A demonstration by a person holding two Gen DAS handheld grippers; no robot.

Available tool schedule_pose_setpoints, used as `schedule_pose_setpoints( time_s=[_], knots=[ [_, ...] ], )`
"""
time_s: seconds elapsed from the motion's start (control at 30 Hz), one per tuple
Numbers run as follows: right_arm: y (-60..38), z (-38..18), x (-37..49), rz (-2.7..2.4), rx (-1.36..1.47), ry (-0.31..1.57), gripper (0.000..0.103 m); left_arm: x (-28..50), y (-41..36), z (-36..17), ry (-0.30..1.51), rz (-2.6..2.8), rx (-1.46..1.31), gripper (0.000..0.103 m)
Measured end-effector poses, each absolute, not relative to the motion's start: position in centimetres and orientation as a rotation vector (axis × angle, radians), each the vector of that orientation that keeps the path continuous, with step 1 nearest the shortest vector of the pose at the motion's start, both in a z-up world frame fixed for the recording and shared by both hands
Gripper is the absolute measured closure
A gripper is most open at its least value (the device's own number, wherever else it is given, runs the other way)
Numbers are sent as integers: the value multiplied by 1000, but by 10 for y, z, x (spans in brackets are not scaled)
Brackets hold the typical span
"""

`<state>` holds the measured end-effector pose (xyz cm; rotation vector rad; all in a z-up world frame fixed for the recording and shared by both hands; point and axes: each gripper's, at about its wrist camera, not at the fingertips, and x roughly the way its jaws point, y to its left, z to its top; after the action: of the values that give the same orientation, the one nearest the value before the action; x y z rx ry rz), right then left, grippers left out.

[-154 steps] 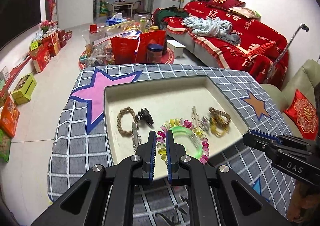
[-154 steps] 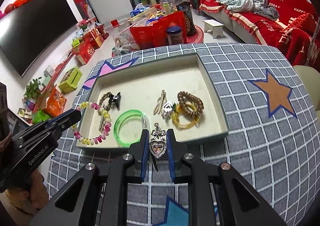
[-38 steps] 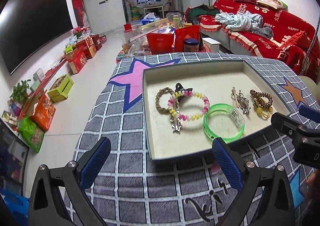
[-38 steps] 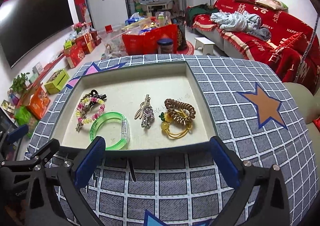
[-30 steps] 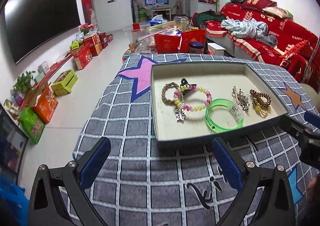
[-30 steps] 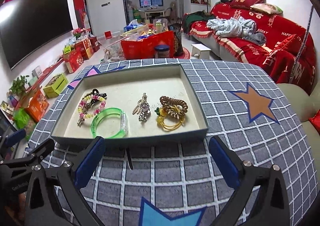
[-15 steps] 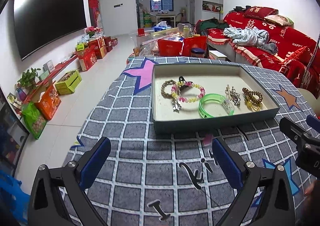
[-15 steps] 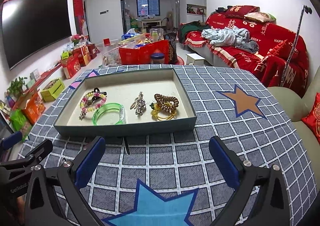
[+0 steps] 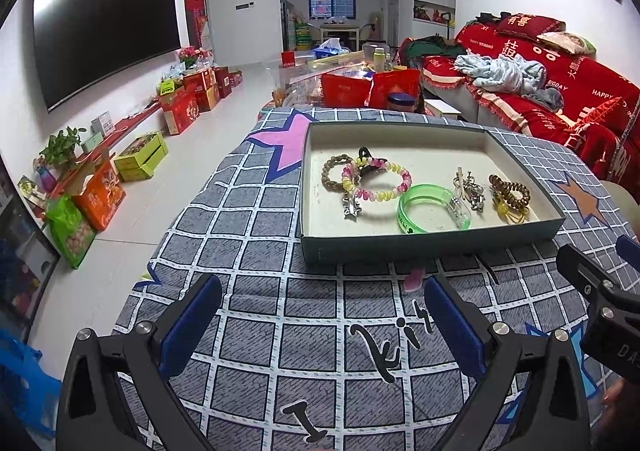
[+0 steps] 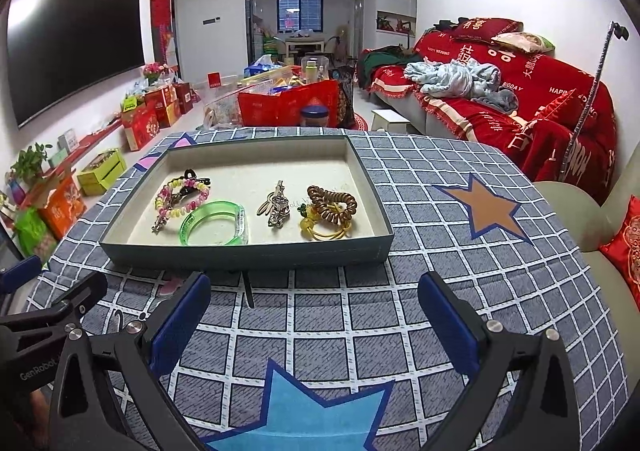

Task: Organize jewelry

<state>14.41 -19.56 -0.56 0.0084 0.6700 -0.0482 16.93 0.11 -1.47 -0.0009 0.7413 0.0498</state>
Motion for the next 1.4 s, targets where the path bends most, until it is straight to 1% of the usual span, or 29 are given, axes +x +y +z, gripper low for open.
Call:
schedule_pose_setpoints(
  time_s=[1.4],
  knots=[
    [-198,-5,152,-47,25,665,0,171,-5,-21,757,39,8,0]
  ],
)
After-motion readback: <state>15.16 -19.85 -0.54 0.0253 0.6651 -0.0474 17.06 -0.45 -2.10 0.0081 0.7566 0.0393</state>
